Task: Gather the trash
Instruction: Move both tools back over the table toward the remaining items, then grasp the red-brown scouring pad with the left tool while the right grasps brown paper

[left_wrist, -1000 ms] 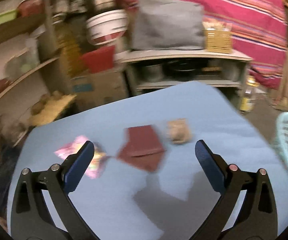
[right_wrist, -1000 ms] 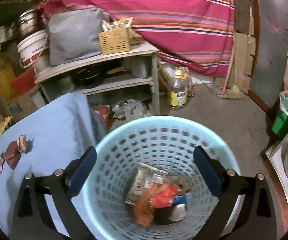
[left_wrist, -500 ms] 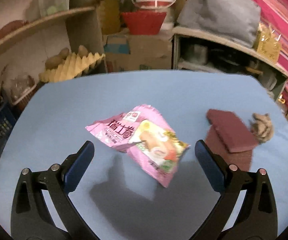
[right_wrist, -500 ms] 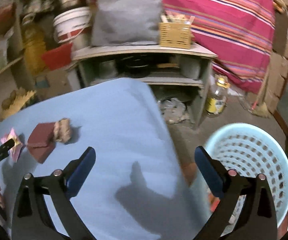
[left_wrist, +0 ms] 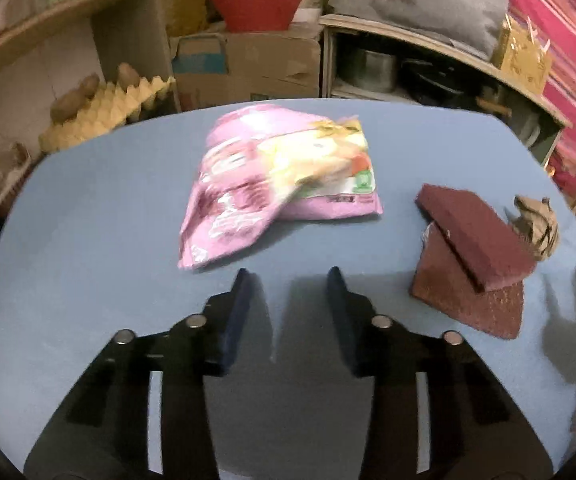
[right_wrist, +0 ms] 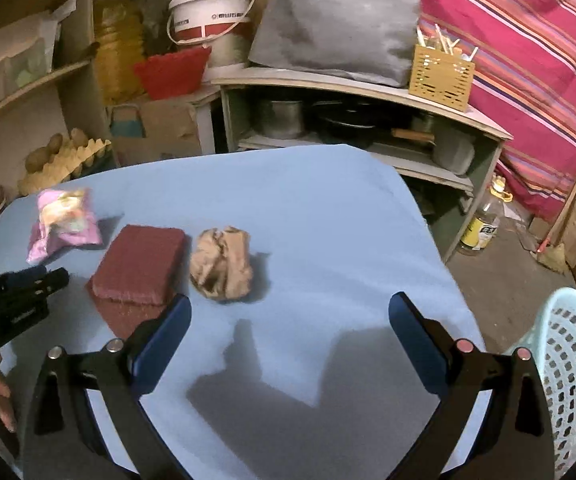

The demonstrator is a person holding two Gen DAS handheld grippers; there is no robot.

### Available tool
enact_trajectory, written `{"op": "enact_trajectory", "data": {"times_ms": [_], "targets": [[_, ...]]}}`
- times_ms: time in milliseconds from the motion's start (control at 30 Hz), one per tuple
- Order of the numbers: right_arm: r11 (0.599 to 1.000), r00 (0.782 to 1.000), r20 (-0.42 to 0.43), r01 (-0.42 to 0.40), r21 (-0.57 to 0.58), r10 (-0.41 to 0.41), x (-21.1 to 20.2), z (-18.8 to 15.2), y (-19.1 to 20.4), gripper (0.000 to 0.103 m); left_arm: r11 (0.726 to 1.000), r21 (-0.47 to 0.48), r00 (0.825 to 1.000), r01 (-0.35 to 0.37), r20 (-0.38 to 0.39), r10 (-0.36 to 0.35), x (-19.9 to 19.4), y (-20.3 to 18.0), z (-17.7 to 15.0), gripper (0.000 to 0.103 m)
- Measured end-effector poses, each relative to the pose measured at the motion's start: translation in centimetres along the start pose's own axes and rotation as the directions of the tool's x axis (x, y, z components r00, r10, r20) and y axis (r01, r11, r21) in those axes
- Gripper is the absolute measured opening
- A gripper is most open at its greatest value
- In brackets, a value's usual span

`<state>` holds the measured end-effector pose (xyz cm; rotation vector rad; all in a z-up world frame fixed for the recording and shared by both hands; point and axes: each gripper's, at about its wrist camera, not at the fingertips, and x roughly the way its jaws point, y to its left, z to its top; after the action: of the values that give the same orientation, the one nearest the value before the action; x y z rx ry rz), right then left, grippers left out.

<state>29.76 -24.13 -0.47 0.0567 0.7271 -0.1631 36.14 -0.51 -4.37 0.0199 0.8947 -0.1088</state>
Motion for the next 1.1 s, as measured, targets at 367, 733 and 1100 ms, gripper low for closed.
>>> {"op": "enact_trajectory", "data": {"times_ms": [367,733,1100], "targets": [[1.0,0.999,-0.044,-0.018,-0.006,0.018,3.4,1.6,1.5,0.097,0.998,-0.008,0.998,-0.054,0.033,0.055,-1.3,2.7,0.8,0.07],[0.991,0.986,-0.121,-0.121,-0.055,0.113,5.9,2.3,2.2,0.041,0.998,0.036,0.997,-0.05,0.057,0.048,-2.2,0.5,1.8,0.088],[0.997,0.996,-0.051,-0.065,0.029,0.066,1.3,2.5,-5.9,0.041,0.999,0.032,0.998,0.007,0.057,-0.009,-2.9,-6.4,2.0,0.097]]}}
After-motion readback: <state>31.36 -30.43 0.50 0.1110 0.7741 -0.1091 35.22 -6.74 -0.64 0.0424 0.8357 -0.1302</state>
